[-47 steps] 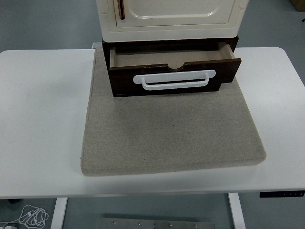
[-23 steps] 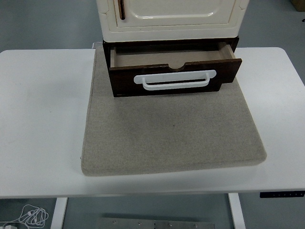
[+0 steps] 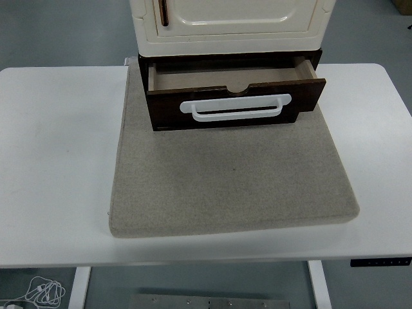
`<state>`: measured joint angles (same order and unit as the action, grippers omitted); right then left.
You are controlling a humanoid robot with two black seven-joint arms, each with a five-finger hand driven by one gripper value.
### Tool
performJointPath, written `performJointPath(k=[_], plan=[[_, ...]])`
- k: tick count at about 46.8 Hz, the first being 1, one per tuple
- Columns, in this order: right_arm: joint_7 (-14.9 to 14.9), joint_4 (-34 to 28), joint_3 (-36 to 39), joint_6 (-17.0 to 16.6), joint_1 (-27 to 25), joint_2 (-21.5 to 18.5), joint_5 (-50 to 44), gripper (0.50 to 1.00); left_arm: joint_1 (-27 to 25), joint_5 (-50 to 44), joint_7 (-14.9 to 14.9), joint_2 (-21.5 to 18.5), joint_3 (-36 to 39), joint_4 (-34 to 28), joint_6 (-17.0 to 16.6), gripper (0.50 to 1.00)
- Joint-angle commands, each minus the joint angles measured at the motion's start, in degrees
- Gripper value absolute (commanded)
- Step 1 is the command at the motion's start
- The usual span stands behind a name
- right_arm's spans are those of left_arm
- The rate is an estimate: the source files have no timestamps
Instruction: Open the drawer under the combination cabinet
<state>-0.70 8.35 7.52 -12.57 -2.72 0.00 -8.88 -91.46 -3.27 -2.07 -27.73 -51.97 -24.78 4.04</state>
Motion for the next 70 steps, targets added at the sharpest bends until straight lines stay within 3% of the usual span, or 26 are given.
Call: performJointPath(k=[1,18,35,46,57,63,70], plan=[[0.0,0.0,0.0,0.0,0.0,0.0,0.0,0.926,2.0,-0.3,0.3,0.0,0.1,2.4,0.1,1.000],[0.0,0.0,0.0,-0.1,-0.3,0.0,-0.2,0.926,16.6,-6.5,0.9,0.8,-0.1,3.7,0.2,1.000],[0.0,0.2,0.0,-0.7,-0.5,0.0,-0.2,0.926,28.0,-13.5,0.8,7.2,-0.2,3.8,2.1,1.000],[0.1,0.3,0.0,-0.8,-0.6,0.0,-0.2,0.926,32.0,-16.9,0.2,10.0,-0.2,3.8,8.1,1.000],[0.0,0.4,0.0,-0.9,-0.7,0.0,-0.2,0.926,32.3,-20.8,-0.1,12.3,-0.2,5.4,10.9,1.000],[0.0,0.5,0.0,-0.8,-0.7,0.0,-0.2,0.926,32.3,-21.1,-1.7,14.5,-0.9,7.6,14.5,1.000],[0.0,0.5,0.0,-0.8,-0.7,0.0,-0.2,0.926,32.2,-21.1,-1.6,15.1,-0.8,7.6,14.8,1.000]])
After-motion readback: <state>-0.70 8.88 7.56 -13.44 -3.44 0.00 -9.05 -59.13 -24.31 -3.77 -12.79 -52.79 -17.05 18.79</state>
